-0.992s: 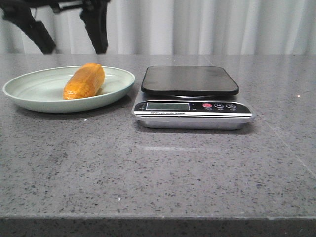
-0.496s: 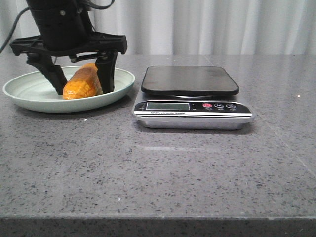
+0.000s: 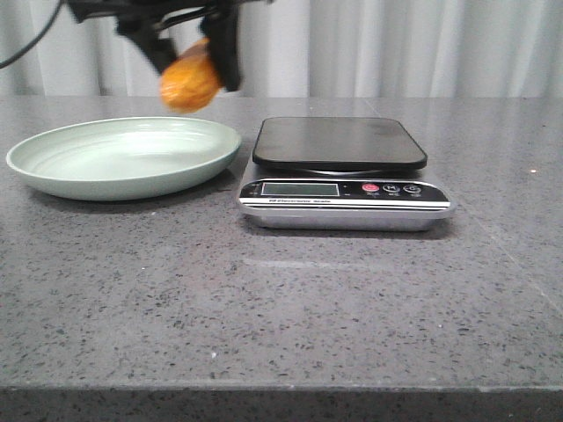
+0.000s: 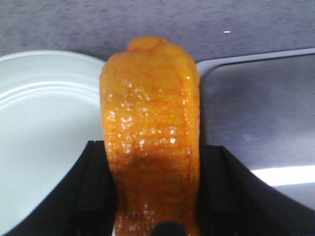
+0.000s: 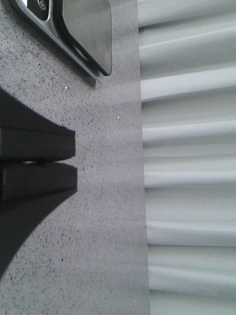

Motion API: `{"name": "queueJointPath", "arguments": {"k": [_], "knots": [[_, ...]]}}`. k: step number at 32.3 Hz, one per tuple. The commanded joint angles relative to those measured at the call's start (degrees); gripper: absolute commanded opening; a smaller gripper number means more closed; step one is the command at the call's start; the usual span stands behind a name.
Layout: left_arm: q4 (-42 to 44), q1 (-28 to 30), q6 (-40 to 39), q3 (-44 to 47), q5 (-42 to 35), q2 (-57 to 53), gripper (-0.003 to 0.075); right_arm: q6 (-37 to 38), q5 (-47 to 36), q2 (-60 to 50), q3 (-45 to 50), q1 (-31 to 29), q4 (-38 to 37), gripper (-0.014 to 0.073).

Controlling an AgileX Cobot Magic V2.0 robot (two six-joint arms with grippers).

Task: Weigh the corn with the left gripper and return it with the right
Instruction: 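Lift the corn cob with the left gripper and place it on the scale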

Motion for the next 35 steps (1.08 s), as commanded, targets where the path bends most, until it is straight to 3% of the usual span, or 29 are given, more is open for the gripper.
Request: {"name": "queueJointPath", "arguments": {"k": [1,12,22,35], "knots": [[-0.39,-4.38,-0.12,-2.21,-5.41,-2.28,0.0130,-0.51,-4.66,-1.01,-0.45,-0.35,-0.32,0.0163],[-0.67,-10.02,-0.27,-2.84,-8.73,2.95,0.0183,-0.51,-4.66,-1.01,-0.45,-0.35,-0.32,0.0163],[-0.55,-9.91,-0.27,-3.87,-7.21,3.33,0.0533,-0.51,-4.66,-1.01,-0.45,-0.35,-0.32,0.0163],[5.51,-9.82,-0.27,-12.27,-1.73,1.22,0.0543,-0.51,-4.66,-1.01,-0.45,-0.35,-0.32,0.0163]]}}
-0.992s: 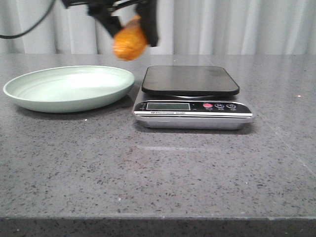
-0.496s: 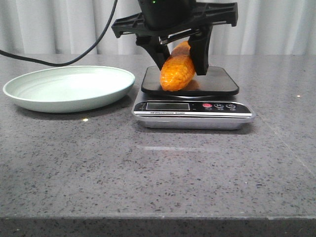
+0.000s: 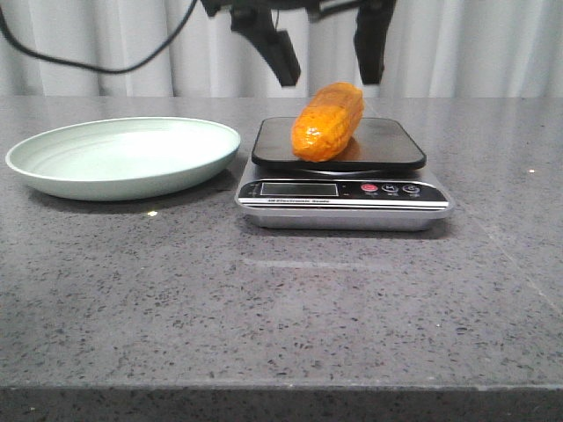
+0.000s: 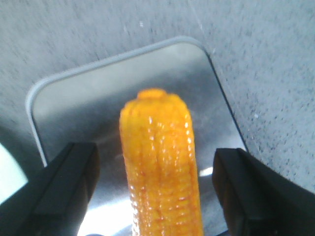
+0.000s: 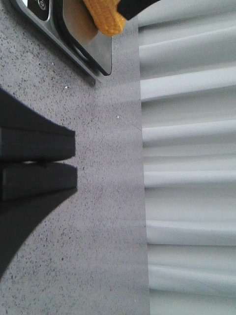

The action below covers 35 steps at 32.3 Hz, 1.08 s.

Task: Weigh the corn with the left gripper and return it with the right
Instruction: 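Lift the corn cob with the left gripper and place it on the scale, then open the left gripper and withdraw it from the scale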

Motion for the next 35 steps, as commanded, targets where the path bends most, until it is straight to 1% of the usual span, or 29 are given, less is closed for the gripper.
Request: {"name": "queueJointPath", "arguments": {"k": [1,5,8,11,14,19,23,27,29,35], "knots": [[3.56,-0.21,-0.27,-2.58,-1.04,-5.53,0.0541,-0.51,-4.66,-1.01,-0.45,-0.35,-0.32,0.0163],[7.14,-0.21,-0.27,-2.21,-0.61,-8.48,0.0492,-0.51,-4.66,-1.01,-0.45,-0.35,-0.32,0.0163],[10.04,-0.21,-0.27,-0.94,0.11,-11.22,0.0421,-0.51,-4.66,-1.01,-0.45,-0.35,-0.32,0.0163],[13.47,0.13,-0.27,2.18,0.52,-14.80,0.0351,-0.51,-4.66,-1.01,-0.45,-0.35,-0.32,0.0163],[14.08,2.18,-0.27,6.16,0.52,-18.56,0.0277,-0.51,-4.66,-1.01,-0.45,-0.35,-0.32,0.0163],[14.08,7.25,-0.27,15.15,-0.28,-26.13,0.0194,-0.51,-4.66,-1.01,-0.45,-0.35,-0.32,0.0163],[13.98,10.40,-0.27,23.19,-3.20,-33.17,0.0155,-0.51,-4.66,-1.01,-0.45,-0.35,-0.32,0.0163],[13.98,11.70,-0.27,31.81,-8.47,-41.84,0.0126,-0.51,-4.66,-1.01,-0.45,-0.35,-0.32,0.0163],[13.98,11.70,-0.27,35.98,-11.02,-46.45,0.0127,-0.51,-4.66,-1.01,-0.45,-0.35,-0.32,0.0163],[12.60,11.70,-0.27,49.45,-22.09,-62.51,0.0127,-0.51,-4.66,-1.01,-0.45,-0.35,-0.32,0.0163]]}}
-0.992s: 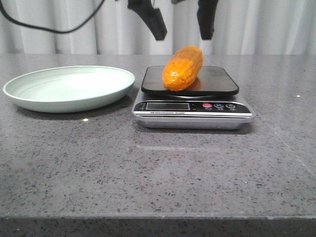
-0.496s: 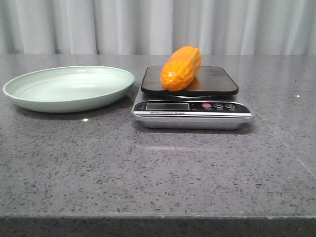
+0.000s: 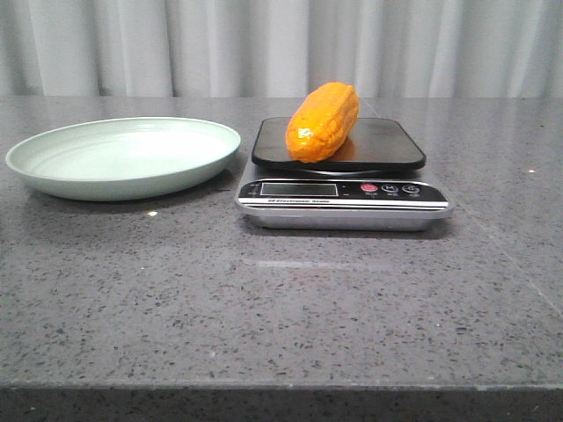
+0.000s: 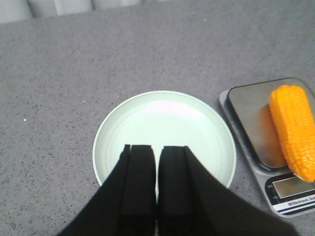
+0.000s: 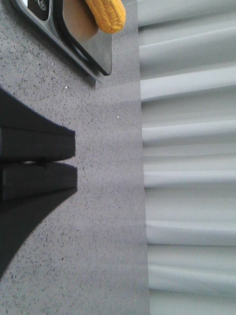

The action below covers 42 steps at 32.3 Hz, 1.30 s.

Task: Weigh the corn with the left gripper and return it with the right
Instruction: 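Open the left gripper and withdraw it from the scale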

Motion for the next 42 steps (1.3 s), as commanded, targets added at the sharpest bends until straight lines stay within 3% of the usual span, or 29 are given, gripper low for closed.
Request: {"name": "queueJointPath", "arguments": {"k": [1,11,23,32,37,42], "knots": [[-0.04,0.08,-0.27,6.09,-9.42,-9.23,0.0127,-0.51,-4.66,-1.01,-0.45,-0.35,-0.32,0.0163],[0.20,0.08,-0.02,25.47,-15.88,-34.12,0.0127,-0.51,-4.66,-1.01,-0.45,-0.35,-0.32,0.0163],[1.09,0.08,3.64,37.08,-18.96,-55.61,0.0127,-0.51,-4.66,-0.94,-0.45,-0.35,-0.32,0.0163],[0.99,0.08,3.64,38.18,-20.85,-56.56,0.0127,-0.51,-4.86,-0.94,-0.45,-0.36,-0.32,0.0163],[0.60,0.08,3.64,38.18,-20.85,-56.56,0.0127,-1.32,-10.92,-0.94,-0.93,-0.52,-1.36,0.0163],[0.60,0.08,3.64,38.18,-20.95,-56.56,0.0127,-1.32,-0.42,0.95,-8.58,-0.45,-1.36,0.0163]]}}
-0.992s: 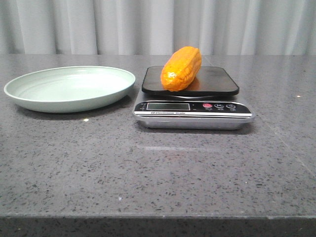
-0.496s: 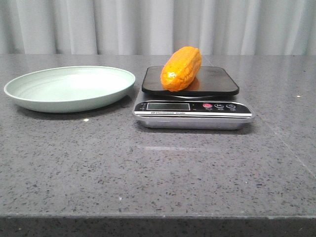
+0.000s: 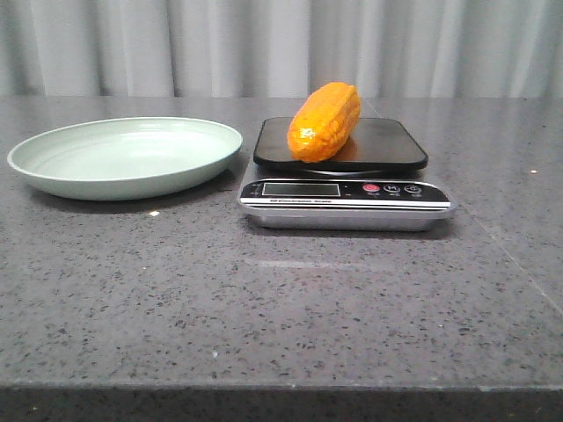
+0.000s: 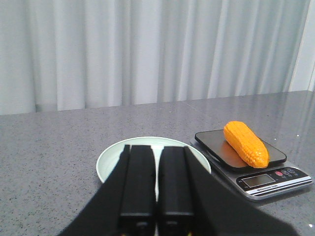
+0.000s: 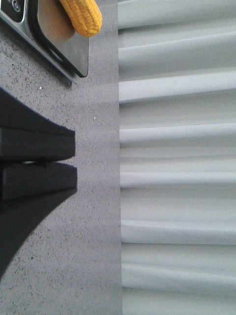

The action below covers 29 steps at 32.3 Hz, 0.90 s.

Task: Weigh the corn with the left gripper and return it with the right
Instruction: 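Open the left gripper and withdraw it from the scale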

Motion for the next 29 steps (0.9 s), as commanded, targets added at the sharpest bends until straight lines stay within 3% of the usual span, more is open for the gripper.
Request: {"name": "queueJointPath", "arguments": {"k": [1,10,22,25,29], "knots": [[0.17,0.08,0.17,-1.39,-4.48,-0.59,0.0127,-0.49,4.30,2.50,-8.66,-0.22,-0.77,0.0163],[0.17,0.08,0.17,-0.93,-6.16,-0.59,0.0127,-0.49,23.86,20.38,-26.58,-0.22,1.63,0.0163],[0.17,0.08,0.17,-0.93,-6.50,-0.59,0.0127,-0.49,20.53,24.92,-28.01,0.27,3.51,0.0169],[0.17,0.08,0.17,-0.93,-6.50,-0.59,0.0127,-0.81,22.63,26.67,-29.37,1.93,3.51,0.0259],[0.17,0.08,0.17,-0.93,-6.50,-0.59,0.0127,-0.93,24.71,30.00,-32.32,5.42,3.73,0.0466]]}}
